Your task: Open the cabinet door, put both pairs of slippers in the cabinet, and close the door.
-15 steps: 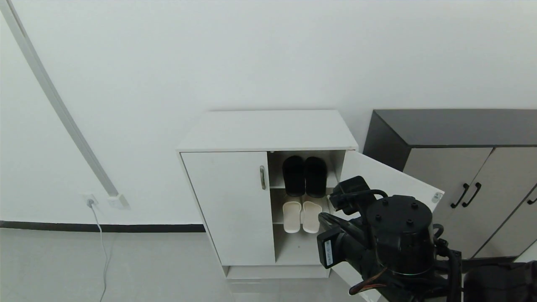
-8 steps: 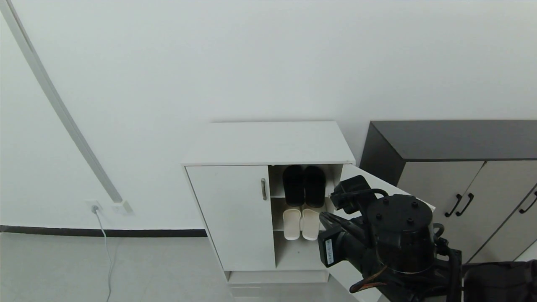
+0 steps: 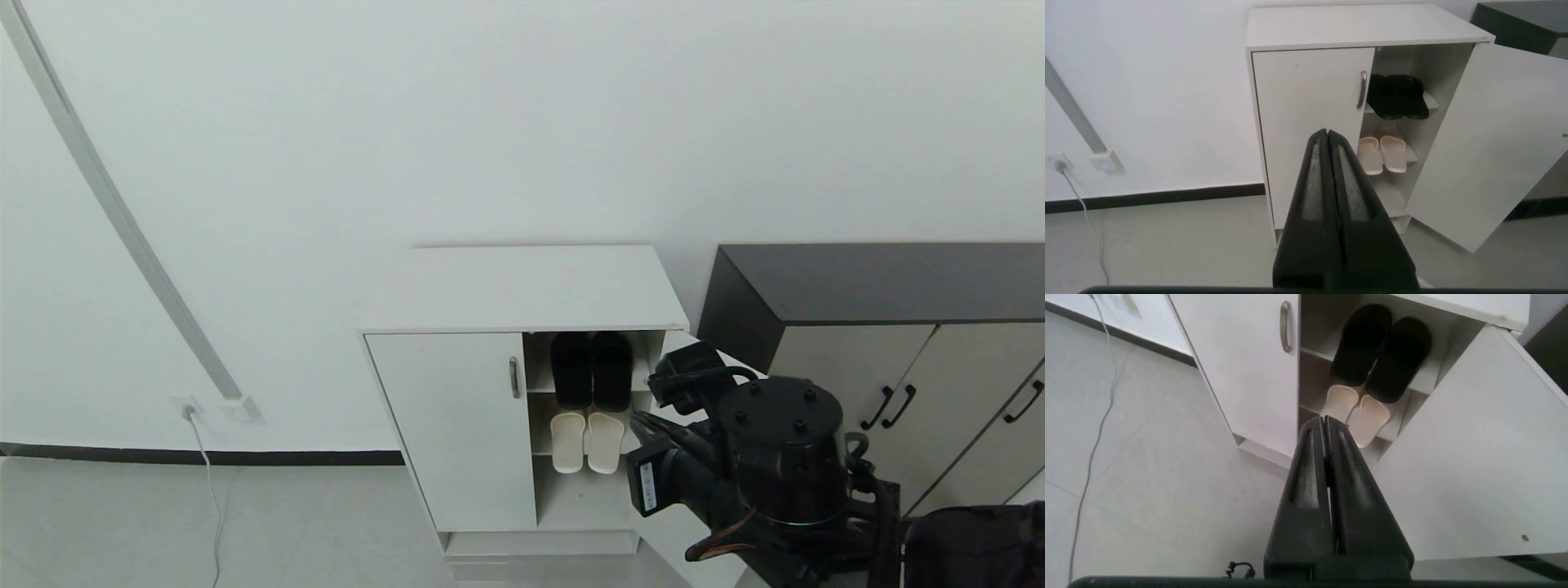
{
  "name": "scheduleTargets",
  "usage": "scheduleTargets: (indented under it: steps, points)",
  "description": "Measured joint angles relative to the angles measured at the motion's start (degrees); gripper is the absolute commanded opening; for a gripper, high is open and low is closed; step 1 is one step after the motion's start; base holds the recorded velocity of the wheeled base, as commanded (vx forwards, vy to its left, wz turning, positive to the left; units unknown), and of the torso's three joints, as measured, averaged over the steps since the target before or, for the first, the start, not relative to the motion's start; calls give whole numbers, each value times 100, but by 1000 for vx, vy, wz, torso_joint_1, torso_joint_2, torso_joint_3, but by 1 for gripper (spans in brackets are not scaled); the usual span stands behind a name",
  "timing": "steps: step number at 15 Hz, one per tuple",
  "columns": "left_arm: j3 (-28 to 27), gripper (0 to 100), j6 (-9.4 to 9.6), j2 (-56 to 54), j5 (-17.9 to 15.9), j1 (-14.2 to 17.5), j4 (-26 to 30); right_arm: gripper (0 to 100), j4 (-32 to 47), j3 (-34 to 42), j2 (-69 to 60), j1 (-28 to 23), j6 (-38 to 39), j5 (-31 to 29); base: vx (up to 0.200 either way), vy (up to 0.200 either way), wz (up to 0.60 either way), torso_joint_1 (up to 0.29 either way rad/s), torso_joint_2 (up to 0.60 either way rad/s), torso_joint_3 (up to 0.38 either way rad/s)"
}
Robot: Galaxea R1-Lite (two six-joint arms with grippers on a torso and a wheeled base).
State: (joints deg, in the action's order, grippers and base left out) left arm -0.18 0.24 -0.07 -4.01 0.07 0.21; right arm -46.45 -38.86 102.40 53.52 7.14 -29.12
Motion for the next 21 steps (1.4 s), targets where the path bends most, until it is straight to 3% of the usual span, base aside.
scheduleTargets:
  steps: [4, 10, 19, 21]
  points:
    - [0, 0, 0, 0, 0, 0, -2, 0, -2, 11, 18, -10, -4, -5, 0, 0, 0, 0, 0, 0]
    - [0, 0, 2, 0, 7, 2, -2, 0, 6, 15, 33, -27, -1, -10, 0, 0, -600, 6, 3, 0]
    - [0, 0, 0, 0, -4, 2, -5, 0, -503, 61, 300, -226, -179, -7, 0, 0, 0, 0, 0, 0]
    - [0, 0, 0, 0, -1, 0, -2, 0, -503, 56, 339, -291, -200, -5, -200, 0, 0, 2, 2, 2]
